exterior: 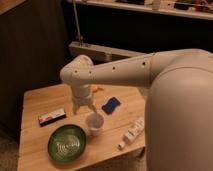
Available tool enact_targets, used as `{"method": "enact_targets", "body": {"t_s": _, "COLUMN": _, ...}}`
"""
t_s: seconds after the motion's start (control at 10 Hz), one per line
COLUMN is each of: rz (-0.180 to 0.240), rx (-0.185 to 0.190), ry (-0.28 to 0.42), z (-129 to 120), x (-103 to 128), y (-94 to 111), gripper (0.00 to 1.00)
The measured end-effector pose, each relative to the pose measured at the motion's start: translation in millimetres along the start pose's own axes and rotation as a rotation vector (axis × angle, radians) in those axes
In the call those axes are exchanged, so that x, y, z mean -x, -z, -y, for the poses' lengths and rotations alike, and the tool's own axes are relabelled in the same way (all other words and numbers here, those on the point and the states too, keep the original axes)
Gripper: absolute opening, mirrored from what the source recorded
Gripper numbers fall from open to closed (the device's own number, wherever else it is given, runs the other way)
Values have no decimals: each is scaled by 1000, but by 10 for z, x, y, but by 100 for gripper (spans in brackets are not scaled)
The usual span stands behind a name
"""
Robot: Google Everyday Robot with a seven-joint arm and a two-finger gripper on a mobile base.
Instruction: Place the bottle in the ceramic bowl
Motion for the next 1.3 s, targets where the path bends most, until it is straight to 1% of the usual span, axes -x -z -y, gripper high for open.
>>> {"method": "enact_targets", "body": {"t_s": 0.3, "rz": -3, "rx": -2, "ry": -2, "z": 4, "x": 9, "y": -4, "gripper": 65}}
{"method": "enact_targets", "body": {"t_s": 0.4, "rz": -5, "rx": -10, "ry": -12, "z": 23, "x": 20, "y": -8, "gripper": 65}}
{"method": "enact_targets", "body": {"t_s": 0.5, "rz": -6, "rx": -20, "ry": -48, "z": 78, "x": 52, "y": -7, "gripper": 65}}
{"method": "enact_targets", "body": {"t_s": 0.6, "rz": -2, "rx": -27, "ry": -94, "z": 209, "x": 125, "y": 1, "gripper": 65}}
{"method": "enact_targets", "body": {"t_s": 0.7, "rz": 3, "rx": -25, "ry": -159, "z": 457, "x": 226, "y": 18, "gripper": 65}}
{"method": "enact_targets", "body": {"t_s": 0.8, "rz": 5, "rx": -9, "ry": -218, "z": 706, "x": 270, "y": 27, "gripper": 65}}
{"method": "enact_targets", "body": {"t_s": 0.9, "rz": 8, "rx": 4, "ry": -259, "z": 916, "x": 256, "y": 38, "gripper": 65}}
{"method": "enact_targets", "body": {"t_s": 1.0, "rz": 15, "rx": 19, "ry": -315, "z": 1210, "x": 182, "y": 54, "gripper": 65}}
{"method": "enact_targets", "body": {"t_s": 1.2, "rz": 32, "rx": 34, "ry": -413, "z": 1668, "x": 39, "y": 72, "gripper": 65}}
{"method": "enact_targets", "body": {"t_s": 1.3, "rz": 42, "rx": 39, "ry": -476, "z": 1937, "x": -66, "y": 76, "gripper": 65}}
